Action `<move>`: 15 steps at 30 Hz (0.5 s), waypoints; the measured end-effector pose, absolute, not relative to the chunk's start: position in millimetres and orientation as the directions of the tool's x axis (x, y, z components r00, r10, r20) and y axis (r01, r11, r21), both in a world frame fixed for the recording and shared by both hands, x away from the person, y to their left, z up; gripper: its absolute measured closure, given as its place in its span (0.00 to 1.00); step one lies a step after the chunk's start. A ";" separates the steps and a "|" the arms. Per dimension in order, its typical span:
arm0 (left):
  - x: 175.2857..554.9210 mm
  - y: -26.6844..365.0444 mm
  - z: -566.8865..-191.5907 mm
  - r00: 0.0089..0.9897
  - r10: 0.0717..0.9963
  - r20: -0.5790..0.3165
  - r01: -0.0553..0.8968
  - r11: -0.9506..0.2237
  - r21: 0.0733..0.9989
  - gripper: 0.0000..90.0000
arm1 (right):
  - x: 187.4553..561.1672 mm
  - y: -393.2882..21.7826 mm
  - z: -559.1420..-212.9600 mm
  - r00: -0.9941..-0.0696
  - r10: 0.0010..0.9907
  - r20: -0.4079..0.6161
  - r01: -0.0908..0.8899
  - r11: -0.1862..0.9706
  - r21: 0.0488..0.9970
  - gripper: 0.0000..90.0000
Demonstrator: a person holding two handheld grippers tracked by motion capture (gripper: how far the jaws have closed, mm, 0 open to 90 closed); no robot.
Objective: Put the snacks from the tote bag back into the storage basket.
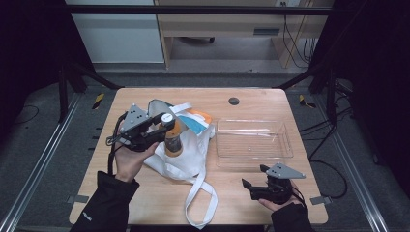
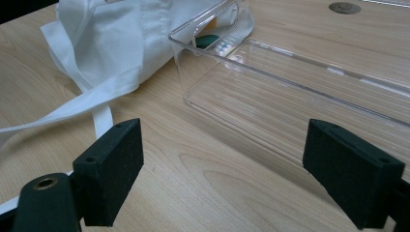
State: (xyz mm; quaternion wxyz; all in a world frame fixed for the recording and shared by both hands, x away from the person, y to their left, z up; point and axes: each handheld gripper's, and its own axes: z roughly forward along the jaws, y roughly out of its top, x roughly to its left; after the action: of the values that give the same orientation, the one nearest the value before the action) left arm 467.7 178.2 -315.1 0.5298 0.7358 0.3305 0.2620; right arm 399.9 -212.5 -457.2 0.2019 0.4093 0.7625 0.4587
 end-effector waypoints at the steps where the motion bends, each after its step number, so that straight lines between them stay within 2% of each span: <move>1: 467.1 176.8 -315.1 0.648 0.761 0.036 0.206 -0.221 0.953 0.65 | 399.9 -212.5 -457.2 -0.583 0.809 0.068 0.439 0.244 0.865 0.16; 15: 465.1 162.0 -311.7 0.693 0.720 0.020 0.199 -0.218 0.955 0.65 | 400.6 -211.6 -458.5 -0.581 0.811 0.064 0.444 0.250 0.860 0.16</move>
State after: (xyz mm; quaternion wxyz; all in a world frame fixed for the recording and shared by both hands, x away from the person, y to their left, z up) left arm 465.1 162.0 -311.7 0.5432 0.7427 0.3094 0.2399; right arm 400.6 -211.6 -458.5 0.2019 0.4106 0.7645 0.4542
